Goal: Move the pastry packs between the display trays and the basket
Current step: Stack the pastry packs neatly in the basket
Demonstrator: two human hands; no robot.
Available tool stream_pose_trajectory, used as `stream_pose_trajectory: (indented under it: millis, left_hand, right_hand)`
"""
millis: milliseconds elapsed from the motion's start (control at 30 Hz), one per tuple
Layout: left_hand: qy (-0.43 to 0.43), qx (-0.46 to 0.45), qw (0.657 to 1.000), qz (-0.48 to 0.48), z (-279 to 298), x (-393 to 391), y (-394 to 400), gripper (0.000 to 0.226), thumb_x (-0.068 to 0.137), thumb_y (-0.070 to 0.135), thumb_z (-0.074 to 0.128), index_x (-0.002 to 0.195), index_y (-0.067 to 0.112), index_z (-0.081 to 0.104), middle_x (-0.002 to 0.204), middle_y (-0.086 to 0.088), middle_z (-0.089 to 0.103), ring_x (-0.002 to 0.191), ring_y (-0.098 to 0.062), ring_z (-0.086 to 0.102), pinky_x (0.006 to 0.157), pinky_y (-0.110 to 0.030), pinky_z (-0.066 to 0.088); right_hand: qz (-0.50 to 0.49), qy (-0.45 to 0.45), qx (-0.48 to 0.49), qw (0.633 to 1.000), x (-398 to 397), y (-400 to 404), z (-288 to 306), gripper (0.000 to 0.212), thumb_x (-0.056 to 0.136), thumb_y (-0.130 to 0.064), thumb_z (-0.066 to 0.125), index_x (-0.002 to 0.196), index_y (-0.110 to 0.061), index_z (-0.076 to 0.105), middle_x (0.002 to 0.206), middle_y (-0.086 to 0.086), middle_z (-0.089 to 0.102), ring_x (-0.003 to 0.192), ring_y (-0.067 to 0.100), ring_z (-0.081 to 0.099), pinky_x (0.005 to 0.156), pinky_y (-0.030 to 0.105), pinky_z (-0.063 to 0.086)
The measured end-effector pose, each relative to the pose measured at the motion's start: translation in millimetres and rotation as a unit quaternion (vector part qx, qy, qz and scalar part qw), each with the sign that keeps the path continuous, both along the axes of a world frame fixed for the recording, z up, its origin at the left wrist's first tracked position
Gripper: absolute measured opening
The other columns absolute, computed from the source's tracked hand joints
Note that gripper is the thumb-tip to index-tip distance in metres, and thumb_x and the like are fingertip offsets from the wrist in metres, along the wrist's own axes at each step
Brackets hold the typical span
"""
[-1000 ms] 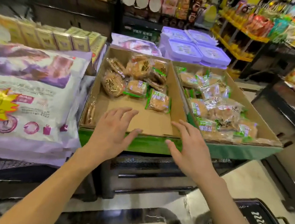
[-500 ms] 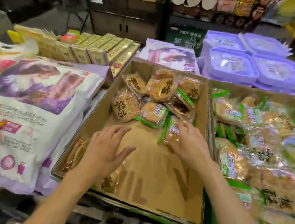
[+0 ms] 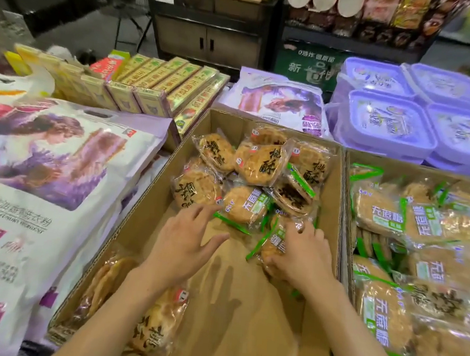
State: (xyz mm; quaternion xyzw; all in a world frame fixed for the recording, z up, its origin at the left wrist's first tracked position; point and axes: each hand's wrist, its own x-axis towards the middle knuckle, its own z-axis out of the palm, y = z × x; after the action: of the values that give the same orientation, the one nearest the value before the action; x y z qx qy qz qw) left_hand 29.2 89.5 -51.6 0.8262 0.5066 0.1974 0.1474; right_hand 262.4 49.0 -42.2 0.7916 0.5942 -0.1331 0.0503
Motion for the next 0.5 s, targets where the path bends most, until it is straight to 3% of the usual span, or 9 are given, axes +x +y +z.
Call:
stream_pose_trajectory:
  millis: [100, 233, 333, 400, 500]
  left_hand:
    - [0.017, 0.023, 0.999, 0.021, -1.7, -5.4, 16.9, 0.057, 0.095, 0.058, 0.051, 0.138, 0.021, 0.052, 0.125, 0.000, 0.058, 0.114, -0.022, 0.057, 0.089, -0.041, 0.052]
    - [0.069, 0.036, 0.996, 0.031, 4.2, -7.3, 57.5, 0.065, 0.089, 0.044, 0.069, 0.141, 0.013, 0.047, 0.135, -0.010, 0.055, 0.124, -0.030, 0.052, 0.102, -0.044, 0.046]
    - [0.131, 0.007, 0.989, 0.065, 1.4, -3.3, 85.2, 0.084, 0.083, 0.053, 0.072, 0.147, 0.010, 0.037, 0.141, -0.016, 0.049, 0.130, -0.034, 0.046, 0.106, -0.044, 0.040]
    - [0.200, 0.004, 0.976, 0.081, -5.9, -1.2, 93.4, 0.094, 0.080, 0.059, 0.071, 0.149, 0.011, 0.029, 0.141, -0.016, 0.049, 0.127, -0.034, 0.047, 0.102, -0.044, 0.040]
    - [0.260, 0.024, 0.961, 0.096, -10.6, -1.1, 95.0, 0.102, 0.072, 0.065, 0.076, 0.147, 0.013, 0.030, 0.131, -0.016, 0.053, 0.118, -0.033, 0.049, 0.096, -0.041, 0.040]
  right_hand:
    - [0.001, -0.014, -0.001, 1.000, -1.5, 0.1, -0.8, 0.069, 0.081, -0.066, 0.068, 0.127, -0.017, 0.050, 0.132, 0.011, 0.054, 0.118, 0.032, 0.046, 0.099, 0.040, 0.038]
    - [-0.002, -0.011, 0.003, 1.000, -7.4, -2.8, 1.3, 0.080, 0.071, -0.073, 0.073, 0.126, -0.019, 0.050, 0.131, 0.011, 0.050, 0.118, 0.031, 0.049, 0.098, 0.042, 0.043]
    - [-0.023, 0.049, 0.005, 0.999, -15.6, -9.3, 2.8, 0.074, 0.078, -0.060, 0.076, 0.129, -0.020, 0.040, 0.136, 0.009, 0.046, 0.115, 0.033, 0.058, 0.085, 0.044, 0.050]
    - [-0.030, 0.049, 0.014, 0.998, -19.1, -14.1, 2.5, 0.065, 0.082, -0.057, 0.073, 0.124, -0.023, 0.036, 0.128, 0.004, 0.055, 0.110, 0.032, 0.062, 0.075, 0.041, 0.046]
    - [-0.054, 0.077, 0.064, 0.994, -22.9, -24.5, 4.9, 0.054, 0.085, -0.061, 0.067, 0.111, -0.030, 0.032, 0.110, -0.002, 0.065, 0.103, 0.030, 0.063, 0.072, 0.040, 0.045]
